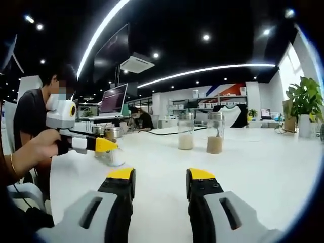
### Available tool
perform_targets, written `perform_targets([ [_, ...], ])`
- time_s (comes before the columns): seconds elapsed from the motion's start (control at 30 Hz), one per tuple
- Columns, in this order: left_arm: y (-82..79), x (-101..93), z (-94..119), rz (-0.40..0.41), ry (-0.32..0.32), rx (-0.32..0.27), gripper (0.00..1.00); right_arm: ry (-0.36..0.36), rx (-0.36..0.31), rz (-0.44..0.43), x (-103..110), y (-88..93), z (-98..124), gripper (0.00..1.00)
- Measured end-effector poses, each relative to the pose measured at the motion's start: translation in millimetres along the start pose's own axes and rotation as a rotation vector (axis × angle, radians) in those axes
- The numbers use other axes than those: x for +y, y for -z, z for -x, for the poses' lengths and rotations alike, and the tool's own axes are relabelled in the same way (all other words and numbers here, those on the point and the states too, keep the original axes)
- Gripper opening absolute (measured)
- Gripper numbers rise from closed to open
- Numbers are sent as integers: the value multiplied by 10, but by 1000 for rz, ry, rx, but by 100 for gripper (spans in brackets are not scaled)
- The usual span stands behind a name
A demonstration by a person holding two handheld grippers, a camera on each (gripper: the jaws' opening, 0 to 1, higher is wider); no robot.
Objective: Rotate the seasoning bottle until the label or dispensing opening points toward the visible target arrow and the bottle remains upright within the marked orientation range
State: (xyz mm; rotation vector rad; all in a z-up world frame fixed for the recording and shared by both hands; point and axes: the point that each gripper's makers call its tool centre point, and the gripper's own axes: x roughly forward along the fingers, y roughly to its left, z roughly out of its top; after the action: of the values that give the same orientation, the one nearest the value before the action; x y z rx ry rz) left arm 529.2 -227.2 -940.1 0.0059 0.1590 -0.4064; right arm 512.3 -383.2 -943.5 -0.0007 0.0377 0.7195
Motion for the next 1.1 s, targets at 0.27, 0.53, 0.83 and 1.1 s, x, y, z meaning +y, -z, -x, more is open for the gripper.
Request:
perform_targets([
  [0.27,-24,-19,24,-23,13,-8,36,-1,12,-7,-20,29,-15,54],
  [0.53,-136,-91,54,-100,23,-30,46,-6,11,-3,-47,29,-43,55],
  [0.83,-459,-51,94,-152,18,-123,49,-9,2,-6,-37,12,-41,60],
  [1.1,-668,13,101,-119,-28,-177,75,-7,5,-16,-50,17,-38,62],
])
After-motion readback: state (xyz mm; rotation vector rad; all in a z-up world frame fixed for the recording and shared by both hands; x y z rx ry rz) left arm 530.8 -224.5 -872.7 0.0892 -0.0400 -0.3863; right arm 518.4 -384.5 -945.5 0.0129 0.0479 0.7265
